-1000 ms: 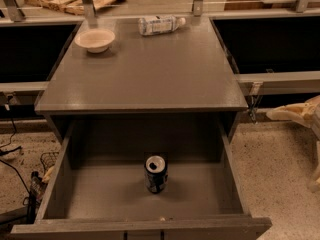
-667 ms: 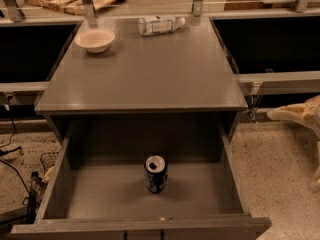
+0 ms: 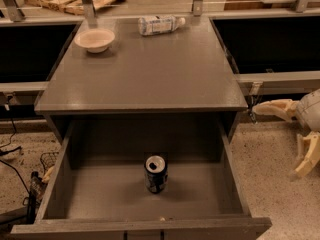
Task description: Pick pepsi can from top drawer and place on counter
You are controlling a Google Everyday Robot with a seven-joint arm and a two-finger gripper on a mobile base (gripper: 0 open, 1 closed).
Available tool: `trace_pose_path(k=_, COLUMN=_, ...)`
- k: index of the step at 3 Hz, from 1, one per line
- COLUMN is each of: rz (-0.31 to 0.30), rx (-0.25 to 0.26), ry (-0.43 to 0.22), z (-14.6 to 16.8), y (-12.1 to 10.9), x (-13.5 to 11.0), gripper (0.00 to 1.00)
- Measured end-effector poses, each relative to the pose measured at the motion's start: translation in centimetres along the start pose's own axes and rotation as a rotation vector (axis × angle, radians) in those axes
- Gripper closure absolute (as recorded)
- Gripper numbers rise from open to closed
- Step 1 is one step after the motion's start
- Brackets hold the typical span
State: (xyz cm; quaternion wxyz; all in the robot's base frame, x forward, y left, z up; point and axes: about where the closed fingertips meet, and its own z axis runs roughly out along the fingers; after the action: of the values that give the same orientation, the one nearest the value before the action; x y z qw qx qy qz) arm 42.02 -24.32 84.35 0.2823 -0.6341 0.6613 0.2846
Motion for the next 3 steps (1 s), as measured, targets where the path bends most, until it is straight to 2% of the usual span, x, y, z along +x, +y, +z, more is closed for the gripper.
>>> trace_pose_path(k=1, rz=-0.016, rx=-0.054, ry=-0.083, z=2.1, y=-1.0, x=-0.5, gripper=0.00)
trace_pose_path(k=3, rz=-0.042, rx=-0.078, ry=-0.123, z=3.9, y=-0.7, x=-0.6, gripper=0.00)
